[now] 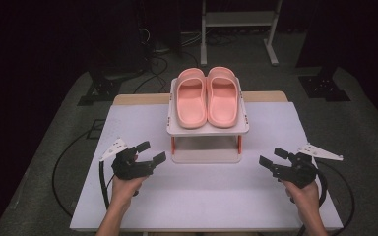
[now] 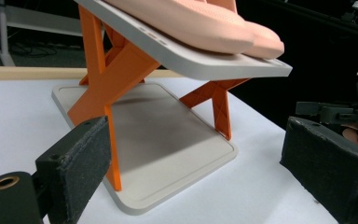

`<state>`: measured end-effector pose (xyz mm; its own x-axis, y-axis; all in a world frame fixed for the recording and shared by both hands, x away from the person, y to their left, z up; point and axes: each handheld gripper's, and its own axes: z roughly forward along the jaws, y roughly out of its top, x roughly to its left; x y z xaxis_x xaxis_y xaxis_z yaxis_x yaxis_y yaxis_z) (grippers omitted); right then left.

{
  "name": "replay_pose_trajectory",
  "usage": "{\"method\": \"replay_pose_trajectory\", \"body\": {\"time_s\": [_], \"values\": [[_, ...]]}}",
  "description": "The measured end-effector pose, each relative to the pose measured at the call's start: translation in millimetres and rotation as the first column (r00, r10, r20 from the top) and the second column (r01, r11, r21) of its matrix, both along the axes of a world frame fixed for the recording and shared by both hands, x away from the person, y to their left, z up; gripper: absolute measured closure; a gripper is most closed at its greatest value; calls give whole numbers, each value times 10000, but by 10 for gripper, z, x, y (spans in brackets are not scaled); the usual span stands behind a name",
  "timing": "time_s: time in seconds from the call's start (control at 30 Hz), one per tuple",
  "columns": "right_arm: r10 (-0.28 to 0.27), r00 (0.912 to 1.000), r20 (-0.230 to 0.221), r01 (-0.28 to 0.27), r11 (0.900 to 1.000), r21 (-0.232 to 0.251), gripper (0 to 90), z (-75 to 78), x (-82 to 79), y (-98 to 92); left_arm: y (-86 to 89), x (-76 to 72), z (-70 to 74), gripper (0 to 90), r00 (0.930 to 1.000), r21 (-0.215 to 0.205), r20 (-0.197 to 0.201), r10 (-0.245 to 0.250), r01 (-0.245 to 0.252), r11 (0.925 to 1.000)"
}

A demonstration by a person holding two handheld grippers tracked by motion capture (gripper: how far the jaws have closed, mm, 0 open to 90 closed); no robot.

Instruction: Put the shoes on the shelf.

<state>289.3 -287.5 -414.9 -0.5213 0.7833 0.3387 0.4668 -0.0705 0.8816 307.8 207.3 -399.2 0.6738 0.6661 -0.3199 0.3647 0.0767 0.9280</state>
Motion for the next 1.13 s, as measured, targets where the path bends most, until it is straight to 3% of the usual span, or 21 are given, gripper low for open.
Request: {"method": "replay_pose_trajectory", "body": {"time_s": [0.63,0.97,1.13], "values": [[-105,9993,-349,103,9999,-54,168,-201,-133,-82,88,-128,-220,82,9999,85,-159,68,-67,9999],[-79,9994,-329,78,10000,-49,168,-275,-272,-108,130,-226,-316,82,9996,18,-229,155,-155,9999],[-2,9996,-288,0,10000,-72,167,-330,-322,-107,129,-252,-360,82,9995,177,-245,189,-185,9997]]}}
